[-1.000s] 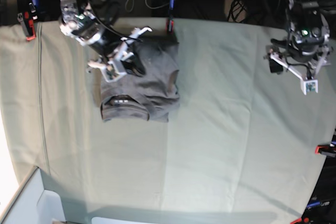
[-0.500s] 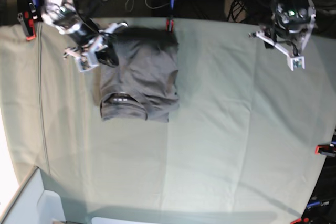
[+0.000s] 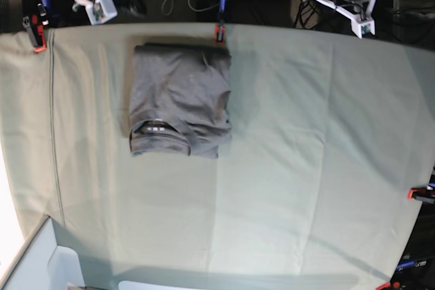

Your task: Layout the t-shirt on the table in an organized manner, then fold the t-shirt properly

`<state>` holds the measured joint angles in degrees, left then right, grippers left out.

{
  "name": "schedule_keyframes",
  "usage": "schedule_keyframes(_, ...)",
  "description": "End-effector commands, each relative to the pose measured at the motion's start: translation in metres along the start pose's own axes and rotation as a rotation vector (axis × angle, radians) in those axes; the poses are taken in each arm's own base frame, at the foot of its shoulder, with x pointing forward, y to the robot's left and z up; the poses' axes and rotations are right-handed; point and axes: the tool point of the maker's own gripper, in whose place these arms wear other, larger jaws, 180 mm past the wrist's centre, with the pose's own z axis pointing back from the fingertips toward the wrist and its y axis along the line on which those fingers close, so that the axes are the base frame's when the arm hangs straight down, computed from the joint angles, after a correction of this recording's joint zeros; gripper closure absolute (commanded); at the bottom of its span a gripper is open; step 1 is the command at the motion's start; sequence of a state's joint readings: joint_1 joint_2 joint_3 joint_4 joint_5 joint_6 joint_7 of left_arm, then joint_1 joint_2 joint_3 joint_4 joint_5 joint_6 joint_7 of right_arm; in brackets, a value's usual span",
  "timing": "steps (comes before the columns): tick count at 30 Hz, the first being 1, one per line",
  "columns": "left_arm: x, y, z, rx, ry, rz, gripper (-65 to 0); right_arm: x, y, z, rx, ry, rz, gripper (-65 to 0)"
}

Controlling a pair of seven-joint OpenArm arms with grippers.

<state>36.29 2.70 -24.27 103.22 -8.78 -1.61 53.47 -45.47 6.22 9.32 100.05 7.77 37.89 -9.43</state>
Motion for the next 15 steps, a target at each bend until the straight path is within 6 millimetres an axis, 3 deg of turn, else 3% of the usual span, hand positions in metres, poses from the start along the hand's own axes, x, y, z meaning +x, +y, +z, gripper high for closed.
schedule_keyframes(1,-0.003,0.002,-0.004,0.001,-0.007,0.007,-24.3,-0.009,0.003,0.005,0.026,0.015,-0.006,0.0)
schedule_keyframes(4,-0.02,0.006,-0.025,0.005,-0.003,0.025,-24.2,-0.038,0.0,0.003,0.024,0.078,-0.057,0.0)
schedule_keyframes(6,-0.025,-0.001,-0.04,-0.007,-0.011,0.023,-23.3,-0.047,-0.005,-0.004,0.02,0.095,-0.079,0.0)
schedule_keyframes(8,-0.038,-0.006,-0.055,-0.019,0.007,0.022,-17.1,-0.059,-0.01,-0.01,0.014,0.12,-0.105,0.0)
schedule_keyframes(11,-0.05,-0.01,-0.081,-0.02,0.034,0.04,0.0,-0.081,-0.027,-0.022,0.004,0.172,-0.139,0.0)
schedule_keyframes(15,-0.071,-0.005,-0.113,-0.003,0.094,0.05,0.0,-0.121,-0.045,-0.038,-0.022,0.262,-0.242,0.0)
